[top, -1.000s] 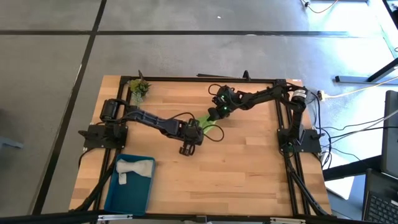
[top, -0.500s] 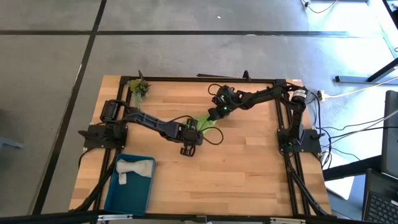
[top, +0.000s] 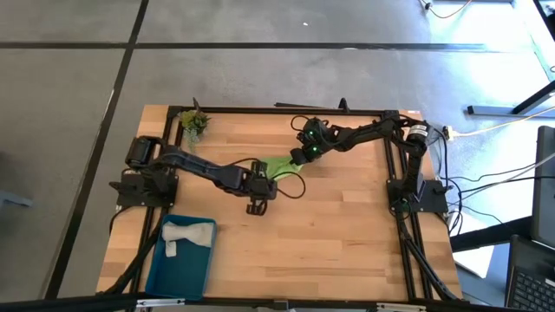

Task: Roll microfiber towels into tight, uniform cylinder then place into a basket
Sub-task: Roll the green towel

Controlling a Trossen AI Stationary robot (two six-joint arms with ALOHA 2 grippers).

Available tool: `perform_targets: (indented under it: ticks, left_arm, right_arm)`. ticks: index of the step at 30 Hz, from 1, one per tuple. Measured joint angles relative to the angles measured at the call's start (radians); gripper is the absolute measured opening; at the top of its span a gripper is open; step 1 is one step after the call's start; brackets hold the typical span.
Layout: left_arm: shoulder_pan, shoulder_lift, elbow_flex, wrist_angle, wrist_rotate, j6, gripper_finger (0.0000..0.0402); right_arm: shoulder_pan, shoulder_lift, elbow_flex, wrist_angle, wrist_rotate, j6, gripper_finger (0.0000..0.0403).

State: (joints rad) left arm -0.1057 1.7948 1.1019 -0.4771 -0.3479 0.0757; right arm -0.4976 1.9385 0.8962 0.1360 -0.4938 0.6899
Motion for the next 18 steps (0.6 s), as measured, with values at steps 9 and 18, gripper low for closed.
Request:
perform_targets:
  ticks: [9, 18]
  left_arm:
    - [-0.021, 0.003, 0.001, 0.006, -0.108, -0.001, 0.0048]
    - [0.011, 0.05, 0.002, -0.01, 0.061, 0.038, 0.0045]
  right_arm:
    - [0.001, 0.0, -0.001, -0.002, -0.009, -0.01, 0.0003]
    - [0.002, 0.0, -0.001, -0.002, -0.017, -0.014, 0.0003]
